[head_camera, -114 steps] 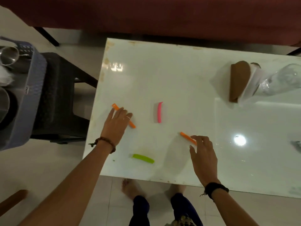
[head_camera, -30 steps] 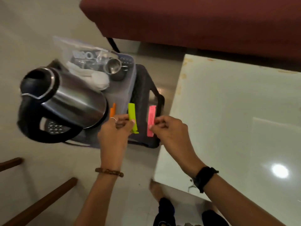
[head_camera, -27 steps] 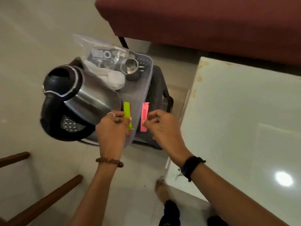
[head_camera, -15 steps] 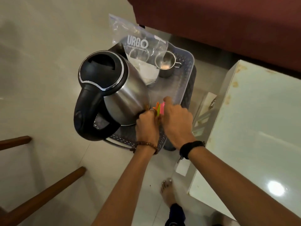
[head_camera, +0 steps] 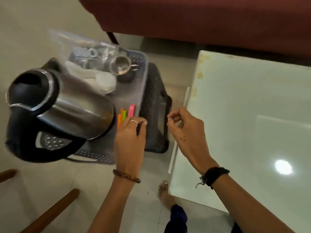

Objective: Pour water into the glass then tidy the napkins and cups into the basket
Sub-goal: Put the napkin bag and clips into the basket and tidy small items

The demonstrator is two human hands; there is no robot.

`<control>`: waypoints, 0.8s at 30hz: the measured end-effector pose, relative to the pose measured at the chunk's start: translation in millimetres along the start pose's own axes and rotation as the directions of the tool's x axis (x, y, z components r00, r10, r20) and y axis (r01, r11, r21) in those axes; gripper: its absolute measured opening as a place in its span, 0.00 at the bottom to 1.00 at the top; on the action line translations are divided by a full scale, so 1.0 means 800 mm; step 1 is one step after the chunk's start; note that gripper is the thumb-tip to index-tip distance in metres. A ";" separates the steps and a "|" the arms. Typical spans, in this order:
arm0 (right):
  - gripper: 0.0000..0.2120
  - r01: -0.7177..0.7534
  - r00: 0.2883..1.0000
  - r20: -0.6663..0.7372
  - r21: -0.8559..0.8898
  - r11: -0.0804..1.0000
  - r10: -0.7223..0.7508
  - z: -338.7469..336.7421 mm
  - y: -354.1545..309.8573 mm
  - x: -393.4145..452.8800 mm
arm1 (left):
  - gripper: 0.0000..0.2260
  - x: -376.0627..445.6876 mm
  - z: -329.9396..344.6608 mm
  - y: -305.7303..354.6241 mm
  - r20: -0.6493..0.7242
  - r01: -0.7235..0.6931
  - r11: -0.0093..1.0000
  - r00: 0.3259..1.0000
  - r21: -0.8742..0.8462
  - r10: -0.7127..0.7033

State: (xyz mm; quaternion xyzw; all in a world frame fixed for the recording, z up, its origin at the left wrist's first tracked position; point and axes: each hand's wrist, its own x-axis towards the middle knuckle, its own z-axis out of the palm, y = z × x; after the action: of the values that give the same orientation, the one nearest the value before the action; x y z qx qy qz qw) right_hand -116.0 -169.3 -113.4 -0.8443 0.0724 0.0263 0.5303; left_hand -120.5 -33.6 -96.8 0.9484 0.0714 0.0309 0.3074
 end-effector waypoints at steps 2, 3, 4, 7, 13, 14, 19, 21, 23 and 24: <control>0.02 -0.079 0.995 -0.049 0.065 0.995 0.082 -0.051 0.029 -0.017 | 0.03 -0.020 0.017 0.034 -0.027 -0.143 0.986 0.989 0.081 0.145; 0.02 -0.111 0.991 -0.066 0.090 0.990 0.117 -0.080 0.044 -0.026 | 0.04 -0.033 0.032 0.055 0.001 -0.202 0.977 0.979 0.074 0.203; 0.03 -0.131 0.987 -0.080 0.105 0.986 0.140 -0.109 0.060 -0.036 | 0.04 -0.048 0.051 0.080 0.065 -0.234 0.972 0.971 0.031 0.232; 0.04 -0.201 0.966 -0.142 0.111 0.973 0.216 -0.200 0.111 -0.069 | 0.04 -0.101 0.120 0.165 0.306 -0.147 0.973 0.931 -0.180 0.197; 0.03 -0.384 0.875 -0.287 0.079 0.920 0.390 -0.396 0.238 -0.167 | 0.07 -0.221 0.288 0.342 0.586 0.012 0.948 0.789 -0.317 0.186; 0.03 -0.416 0.855 -0.312 0.067 0.907 0.415 -0.430 0.261 -0.186 | 0.07 -0.242 0.314 0.373 0.628 0.013 0.948 0.752 -0.319 0.201; 0.02 -0.580 0.720 -0.422 0.068 0.812 0.550 -0.565 0.354 -0.261 | 0.05 -0.328 0.426 0.495 0.759 -0.199 0.929 0.536 -0.312 0.369; 0.03 -0.629 0.655 -0.478 0.085 0.773 0.586 -0.608 0.385 -0.283 | 0.06 -0.350 0.463 0.534 0.773 -0.323 0.889 0.452 -0.323 0.445; 0.04 -0.660 0.611 -0.512 0.094 0.746 0.604 -0.645 0.416 -0.302 | 0.09 -0.361 0.503 0.572 0.753 -0.511 0.793 0.363 -0.333 0.550; 0.06 -0.670 0.600 -0.522 0.085 0.738 0.606 -0.661 0.429 -0.307 | 0.12 -0.361 0.524 0.591 0.734 -0.617 0.709 0.296 -0.341 0.611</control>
State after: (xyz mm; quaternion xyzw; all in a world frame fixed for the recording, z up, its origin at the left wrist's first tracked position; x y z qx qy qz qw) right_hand -427.8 -768.5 -159.1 -0.7664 0.5071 -0.0094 0.3941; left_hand -308.2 -699.6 -162.6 0.8057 -0.4437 -0.2892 0.2652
